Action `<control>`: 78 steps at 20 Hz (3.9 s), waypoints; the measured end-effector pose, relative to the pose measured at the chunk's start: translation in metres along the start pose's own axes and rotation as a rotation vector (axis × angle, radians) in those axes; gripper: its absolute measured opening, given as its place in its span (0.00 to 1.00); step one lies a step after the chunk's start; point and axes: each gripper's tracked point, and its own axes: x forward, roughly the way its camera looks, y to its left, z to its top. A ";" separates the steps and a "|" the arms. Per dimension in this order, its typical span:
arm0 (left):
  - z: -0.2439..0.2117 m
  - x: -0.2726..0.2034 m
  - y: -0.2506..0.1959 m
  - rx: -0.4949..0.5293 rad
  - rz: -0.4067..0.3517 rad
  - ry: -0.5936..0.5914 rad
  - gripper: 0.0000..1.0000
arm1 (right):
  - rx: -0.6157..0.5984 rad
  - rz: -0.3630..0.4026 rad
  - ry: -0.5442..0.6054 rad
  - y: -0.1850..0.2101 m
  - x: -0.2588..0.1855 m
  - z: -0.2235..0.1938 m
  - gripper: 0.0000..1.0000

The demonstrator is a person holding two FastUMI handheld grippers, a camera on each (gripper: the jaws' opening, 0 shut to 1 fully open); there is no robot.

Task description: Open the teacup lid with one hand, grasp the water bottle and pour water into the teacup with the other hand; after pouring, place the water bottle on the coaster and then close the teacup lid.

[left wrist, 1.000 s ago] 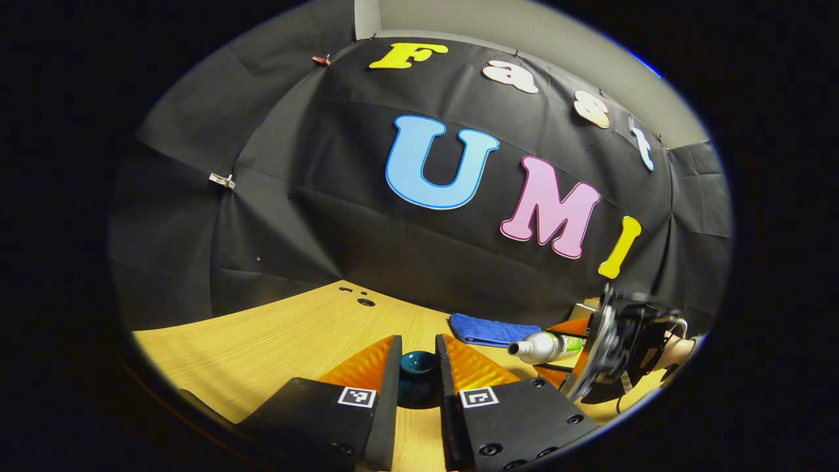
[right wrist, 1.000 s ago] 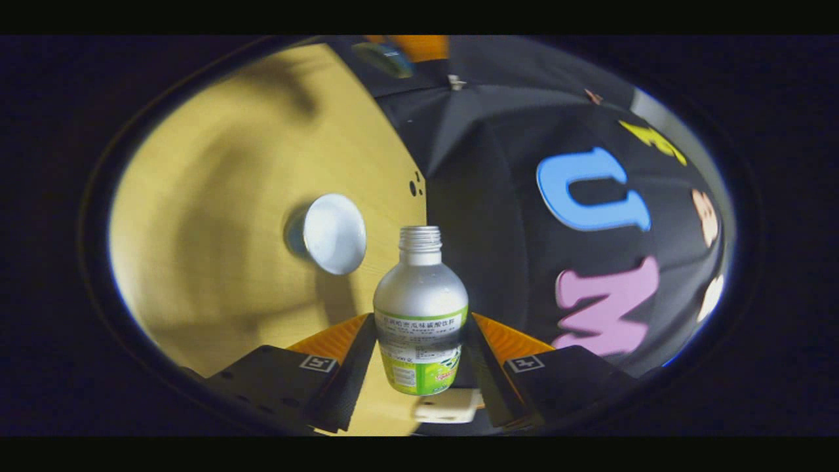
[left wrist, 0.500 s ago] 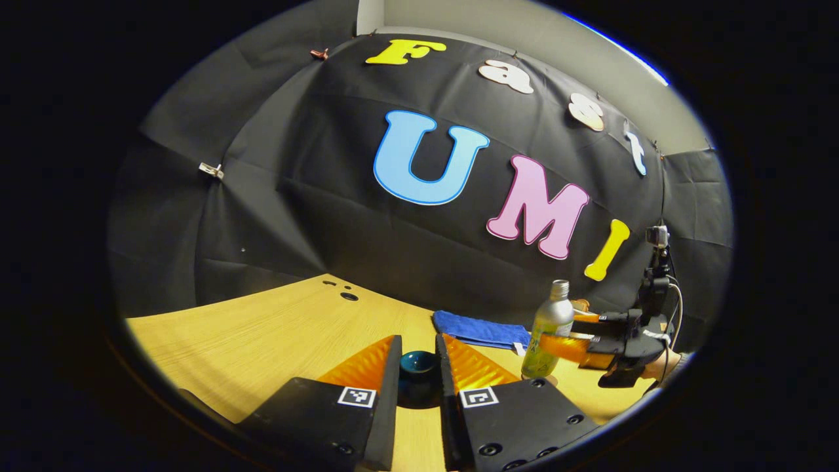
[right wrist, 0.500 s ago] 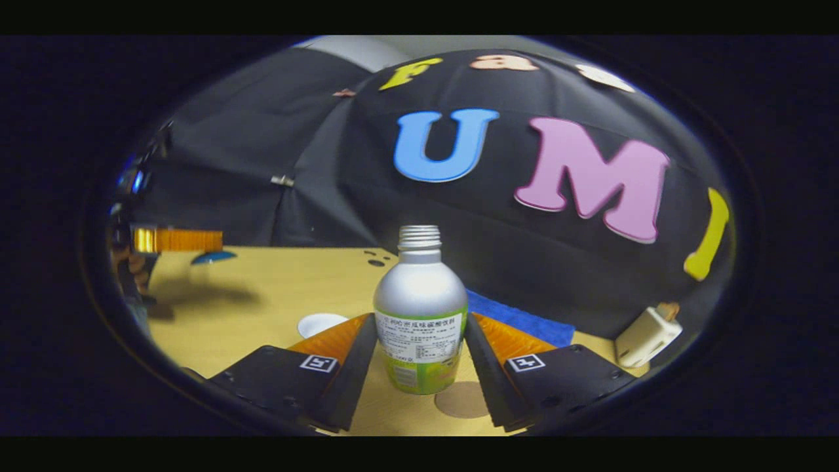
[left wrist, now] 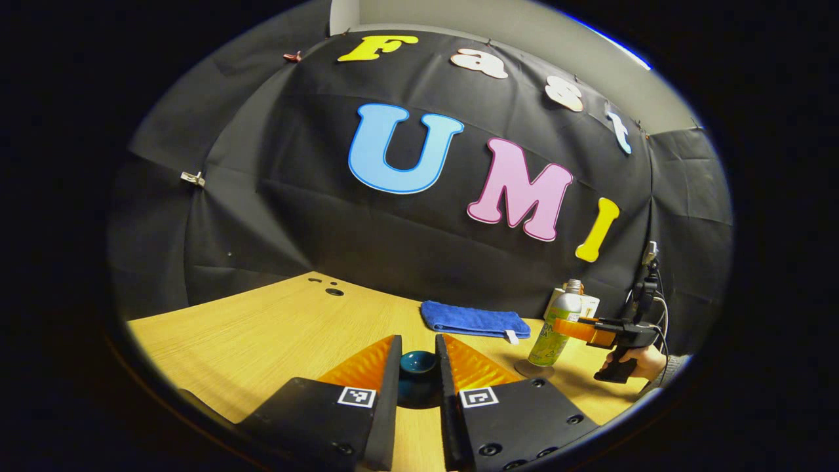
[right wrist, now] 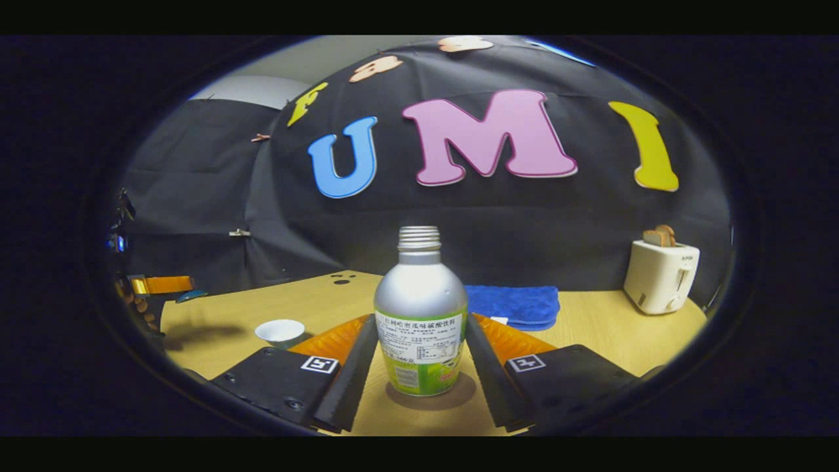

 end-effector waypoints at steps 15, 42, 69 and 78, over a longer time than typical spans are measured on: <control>-0.007 0.027 -0.031 0.056 -0.034 0.026 0.32 | -0.006 0.043 0.046 0.011 0.003 -0.021 0.92; -0.071 0.128 -0.047 0.166 -0.059 0.171 0.33 | -0.078 -0.035 -0.068 0.046 -0.123 -0.019 0.98; -0.086 0.127 -0.052 0.271 -0.055 0.186 0.67 | -0.076 -0.047 -0.067 0.043 -0.123 -0.019 0.98; -0.073 0.093 -0.057 0.276 -0.045 0.092 0.98 | -0.076 -0.100 -0.070 0.038 -0.123 -0.018 0.98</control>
